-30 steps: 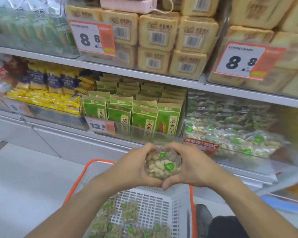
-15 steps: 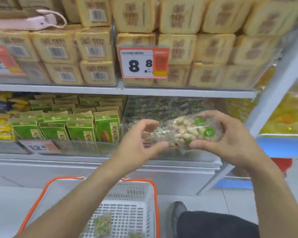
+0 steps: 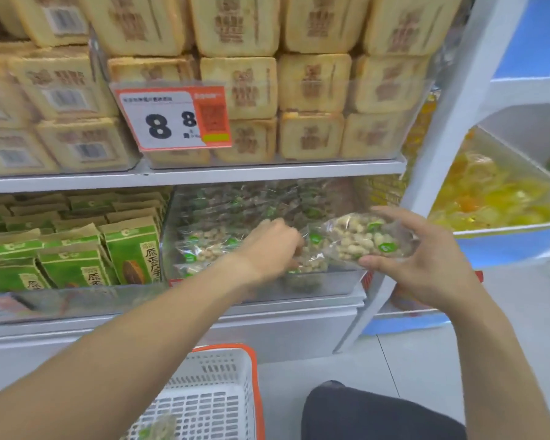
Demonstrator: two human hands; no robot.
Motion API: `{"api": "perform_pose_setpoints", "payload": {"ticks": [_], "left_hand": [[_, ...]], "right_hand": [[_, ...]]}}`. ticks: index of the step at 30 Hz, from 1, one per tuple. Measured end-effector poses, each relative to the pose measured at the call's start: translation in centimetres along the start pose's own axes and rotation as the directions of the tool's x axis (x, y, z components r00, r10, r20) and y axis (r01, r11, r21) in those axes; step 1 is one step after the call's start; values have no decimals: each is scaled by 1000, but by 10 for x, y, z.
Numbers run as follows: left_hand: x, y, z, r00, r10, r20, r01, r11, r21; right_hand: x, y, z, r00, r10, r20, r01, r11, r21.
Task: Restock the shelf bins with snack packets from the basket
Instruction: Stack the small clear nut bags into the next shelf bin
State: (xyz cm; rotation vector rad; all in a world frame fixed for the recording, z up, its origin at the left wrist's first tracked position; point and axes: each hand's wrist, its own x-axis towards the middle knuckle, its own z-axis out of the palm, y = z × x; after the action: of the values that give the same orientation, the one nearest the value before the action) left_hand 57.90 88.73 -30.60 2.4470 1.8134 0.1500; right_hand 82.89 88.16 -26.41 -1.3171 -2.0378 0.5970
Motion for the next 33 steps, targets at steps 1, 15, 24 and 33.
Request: {"api": "perform_pose_setpoints", "payload": {"ticks": [1, 15, 24, 33], "left_hand": [[-1, -4, 0, 1000, -2, 6, 2, 1000, -21], [-17, -29, -19, 992, 106, 66, -100, 992, -80], [-37, -32, 11, 977, 39, -208, -80, 978, -193], [-30, -30, 16, 990, -39, -135, 12, 981, -194]], "right_hand": [[3, -3, -1, 1000, -20, 6, 21, 999, -40], [71, -43, 43, 855, 111, 507, 341, 617, -709], [74, -32, 61, 835, 150, 530, 371, 559, -742], [104, -40, 25, 641, 284, 713, 143, 868, -475]]}}
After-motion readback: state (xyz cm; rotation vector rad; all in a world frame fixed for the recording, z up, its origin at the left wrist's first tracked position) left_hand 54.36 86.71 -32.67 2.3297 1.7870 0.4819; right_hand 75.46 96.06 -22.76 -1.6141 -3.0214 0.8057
